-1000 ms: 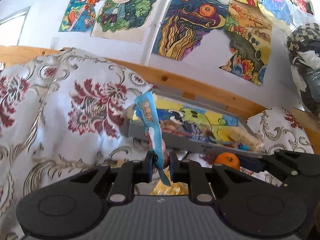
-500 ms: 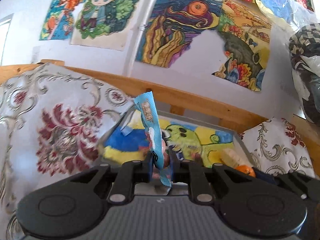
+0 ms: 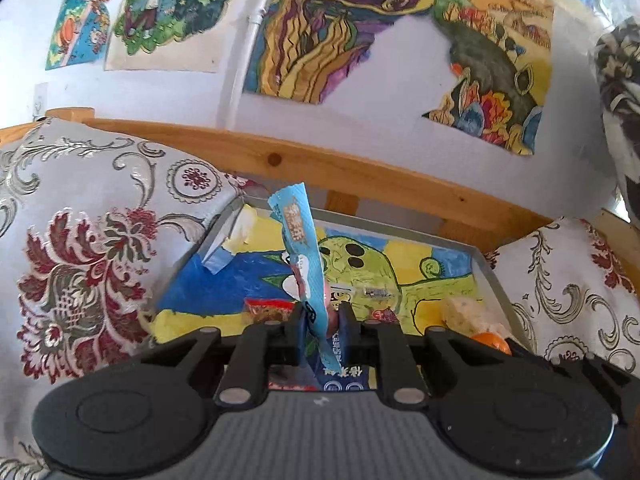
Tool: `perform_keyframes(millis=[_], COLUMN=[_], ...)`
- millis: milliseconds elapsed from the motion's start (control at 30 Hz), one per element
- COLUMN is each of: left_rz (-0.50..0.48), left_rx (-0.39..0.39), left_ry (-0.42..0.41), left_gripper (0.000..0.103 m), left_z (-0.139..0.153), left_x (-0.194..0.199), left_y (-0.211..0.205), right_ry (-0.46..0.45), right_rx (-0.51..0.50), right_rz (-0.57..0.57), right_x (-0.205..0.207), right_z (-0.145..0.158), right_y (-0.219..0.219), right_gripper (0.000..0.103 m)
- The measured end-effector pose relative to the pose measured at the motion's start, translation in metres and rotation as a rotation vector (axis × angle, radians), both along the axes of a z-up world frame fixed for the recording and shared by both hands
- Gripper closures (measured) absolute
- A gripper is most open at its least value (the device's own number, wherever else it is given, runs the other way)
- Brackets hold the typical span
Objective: Organize snacks
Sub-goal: 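Lift the orange and sausage pack and carry them over the grey tray, then open both tools to release the orange and sausage pack into the tray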
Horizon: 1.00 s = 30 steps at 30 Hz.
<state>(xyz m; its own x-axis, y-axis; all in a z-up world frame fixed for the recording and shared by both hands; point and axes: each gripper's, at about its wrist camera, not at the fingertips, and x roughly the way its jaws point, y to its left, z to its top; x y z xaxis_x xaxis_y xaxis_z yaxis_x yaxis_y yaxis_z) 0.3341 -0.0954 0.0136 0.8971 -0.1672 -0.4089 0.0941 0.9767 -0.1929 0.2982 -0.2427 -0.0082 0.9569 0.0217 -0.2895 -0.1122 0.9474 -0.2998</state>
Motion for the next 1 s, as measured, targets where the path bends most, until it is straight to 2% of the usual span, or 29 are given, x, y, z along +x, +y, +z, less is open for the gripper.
perform_keyframes(millis=[333,667,1000], left_rz=[-0.066,-0.072,-0.076], left_rx=[0.047,0.056,0.077], left_ry=[0.037,0.071,0.090], left_gripper=[0.086,0.086,0.083], left_z=[-0.007,-0.010,-0.015], left_x=[0.018,0.027,0.033], left_y=[-0.025,-0.031,-0.037], right_ry=[0.052,0.070,0.064], right_rx=[0.072,0.133,0.149], right_rz=[-0.032,-0.056,-0.067], right_x=[0.013,0.024,0.030], right_z=[-0.009,-0.010,-0.012], right_y=[-0.012,-0.021,-0.023], right_gripper=[0.065,0.064,0.062])
